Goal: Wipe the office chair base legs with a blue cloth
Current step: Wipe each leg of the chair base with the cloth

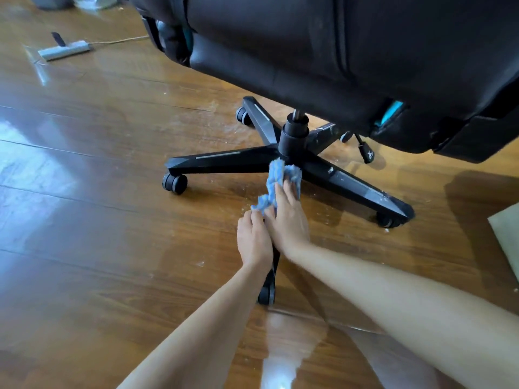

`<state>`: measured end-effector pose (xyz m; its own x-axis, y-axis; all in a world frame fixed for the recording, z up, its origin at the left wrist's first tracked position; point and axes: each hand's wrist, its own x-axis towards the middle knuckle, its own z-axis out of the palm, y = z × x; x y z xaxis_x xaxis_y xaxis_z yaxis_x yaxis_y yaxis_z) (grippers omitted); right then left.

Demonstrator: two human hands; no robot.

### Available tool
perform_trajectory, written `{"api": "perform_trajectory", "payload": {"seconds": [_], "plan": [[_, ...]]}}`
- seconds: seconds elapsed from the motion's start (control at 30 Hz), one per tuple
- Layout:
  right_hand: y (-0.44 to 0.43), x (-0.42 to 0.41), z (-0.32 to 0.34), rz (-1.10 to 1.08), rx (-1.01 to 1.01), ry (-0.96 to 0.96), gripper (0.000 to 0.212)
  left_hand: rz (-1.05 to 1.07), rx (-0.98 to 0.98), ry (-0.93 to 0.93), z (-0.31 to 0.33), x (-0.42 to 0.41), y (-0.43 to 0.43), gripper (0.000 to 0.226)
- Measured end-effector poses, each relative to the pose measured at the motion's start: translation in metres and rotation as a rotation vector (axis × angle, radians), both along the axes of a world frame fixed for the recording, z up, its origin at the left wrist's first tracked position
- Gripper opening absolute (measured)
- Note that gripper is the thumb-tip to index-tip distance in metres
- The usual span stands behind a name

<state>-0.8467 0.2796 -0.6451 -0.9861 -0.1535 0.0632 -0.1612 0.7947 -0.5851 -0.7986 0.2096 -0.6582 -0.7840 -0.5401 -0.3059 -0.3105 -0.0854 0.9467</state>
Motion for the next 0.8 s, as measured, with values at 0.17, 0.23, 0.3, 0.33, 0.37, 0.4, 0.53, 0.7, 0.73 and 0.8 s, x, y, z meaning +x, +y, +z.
{"api": "perform_trajectory", "payload": {"seconds": [0.17, 0.23, 0.3, 0.33, 0.37, 0.4, 0.53, 0.7, 0.73, 0.8], "plan": [[-0.004, -0.032, 0.006, -0.037, 0.105, 0.002, 0.061, -0.019, -0.048, -0.005, -0.004, -0.001, -0.001, 0.044], [0.009, -0.017, 0.001, 0.019, 0.134, 0.047, 0.059, -0.017, -0.022, -0.011, -0.004, -0.001, -0.001, 0.041], [0.023, 0.005, -0.010, 0.075, 0.086, 0.070, 0.057, -0.018, -0.005, -0.019, -0.002, -0.001, -0.001, 0.034], [0.029, 0.015, -0.015, 0.097, 0.051, 0.071, 0.056, -0.014, -0.001, -0.018, -0.002, 0.000, 0.000, 0.032], [0.033, 0.020, -0.019, 0.105, 0.027, 0.071, 0.057, -0.015, -0.008, -0.014, -0.002, 0.001, 0.000, 0.032], [0.035, 0.018, -0.021, 0.092, 0.003, 0.062, 0.057, -0.019, -0.021, -0.013, -0.001, 0.001, 0.001, 0.034], [0.016, -0.025, -0.006, -0.179, -0.197, -0.209, 0.055, -0.016, -0.029, -0.034, 0.006, 0.000, 0.001, 0.051], [0.004, 0.012, -0.006, -0.360, -0.499, -0.302, 0.036, 0.003, -0.069, 0.005, 0.008, 0.007, 0.002, 0.047], [0.004, 0.033, -0.009, -0.364, -0.515, -0.319, 0.036, 0.011, -0.095, 0.020, 0.008, 0.007, 0.003, 0.047], [0.006, 0.077, -0.018, -0.358, -0.559, -0.349, 0.031, 0.030, -0.128, 0.041, 0.007, 0.006, 0.004, 0.045]]}}
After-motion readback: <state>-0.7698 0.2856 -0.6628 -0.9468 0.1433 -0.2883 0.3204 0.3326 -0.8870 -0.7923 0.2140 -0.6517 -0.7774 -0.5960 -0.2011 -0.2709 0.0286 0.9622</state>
